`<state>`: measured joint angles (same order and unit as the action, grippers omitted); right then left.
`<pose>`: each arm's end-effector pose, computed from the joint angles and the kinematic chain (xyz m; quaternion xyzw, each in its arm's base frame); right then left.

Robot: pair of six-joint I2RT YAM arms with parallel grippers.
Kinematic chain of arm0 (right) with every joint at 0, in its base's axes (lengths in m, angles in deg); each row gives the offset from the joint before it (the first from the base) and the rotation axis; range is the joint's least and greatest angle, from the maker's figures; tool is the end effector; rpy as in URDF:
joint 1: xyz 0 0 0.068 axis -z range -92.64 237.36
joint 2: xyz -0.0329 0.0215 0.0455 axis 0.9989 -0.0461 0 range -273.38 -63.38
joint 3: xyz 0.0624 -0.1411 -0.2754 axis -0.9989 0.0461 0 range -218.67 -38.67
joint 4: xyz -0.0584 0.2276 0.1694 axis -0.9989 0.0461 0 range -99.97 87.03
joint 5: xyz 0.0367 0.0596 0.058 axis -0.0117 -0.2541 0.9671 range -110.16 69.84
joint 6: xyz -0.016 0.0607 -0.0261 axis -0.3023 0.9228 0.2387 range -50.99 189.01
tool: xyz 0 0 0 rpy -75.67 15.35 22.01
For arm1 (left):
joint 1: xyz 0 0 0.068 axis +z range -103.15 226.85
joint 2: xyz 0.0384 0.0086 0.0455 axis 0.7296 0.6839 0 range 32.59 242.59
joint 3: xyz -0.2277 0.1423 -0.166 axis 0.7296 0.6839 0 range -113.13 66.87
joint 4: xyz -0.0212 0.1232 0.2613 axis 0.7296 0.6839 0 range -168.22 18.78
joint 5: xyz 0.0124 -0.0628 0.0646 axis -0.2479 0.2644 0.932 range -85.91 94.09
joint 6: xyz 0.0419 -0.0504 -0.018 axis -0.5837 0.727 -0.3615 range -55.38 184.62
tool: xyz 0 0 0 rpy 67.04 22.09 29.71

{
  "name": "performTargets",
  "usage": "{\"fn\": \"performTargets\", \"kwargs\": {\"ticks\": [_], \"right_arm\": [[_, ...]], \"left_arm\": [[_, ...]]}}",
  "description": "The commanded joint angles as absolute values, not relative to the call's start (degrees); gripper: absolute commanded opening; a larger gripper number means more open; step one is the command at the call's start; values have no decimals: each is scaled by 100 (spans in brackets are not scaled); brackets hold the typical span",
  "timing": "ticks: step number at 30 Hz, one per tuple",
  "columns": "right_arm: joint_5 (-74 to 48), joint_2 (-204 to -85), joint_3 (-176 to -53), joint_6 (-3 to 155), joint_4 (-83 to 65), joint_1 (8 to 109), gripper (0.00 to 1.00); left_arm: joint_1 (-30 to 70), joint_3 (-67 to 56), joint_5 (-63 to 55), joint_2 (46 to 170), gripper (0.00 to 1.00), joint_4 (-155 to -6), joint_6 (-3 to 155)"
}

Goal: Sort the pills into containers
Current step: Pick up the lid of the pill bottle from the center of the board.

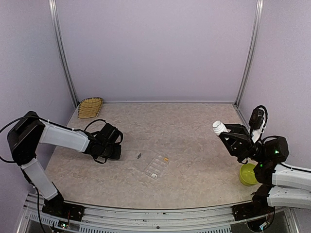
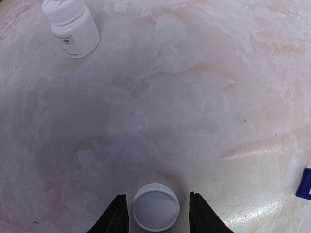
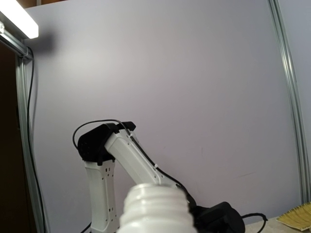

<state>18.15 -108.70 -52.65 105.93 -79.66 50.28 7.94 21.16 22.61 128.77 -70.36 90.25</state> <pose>0.1081 0.1240 0.3133 -0.2958 0.4112 0.6259 0.5930 0.2758 -0.2004 0.1389 0.0662 0.9482 -0.0130 0.3104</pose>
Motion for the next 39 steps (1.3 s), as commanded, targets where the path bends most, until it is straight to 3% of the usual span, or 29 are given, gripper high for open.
{"fn": "performTargets", "kwargs": {"ticks": [1, 16, 22, 39], "right_arm": [[1799, -10882, -5274, 10596, -8031, 5070, 13], [1808, -10917, -5264, 10623, -8081, 5064, 13], [1824, -10945, -5252, 10627, -8077, 5065, 12], [2015, -11334, -5281, 10658, -8145, 5062, 13]], "left_arm": [[836, 2044, 2301, 12962, 42, -7156, 8993], [862, 2098, 2264, 12986, 37, -7223, 9004], [861, 2102, 2222, 12855, 23, -7224, 8998], [628, 2280, 1344, 11399, 23, -7580, 8909]]}}
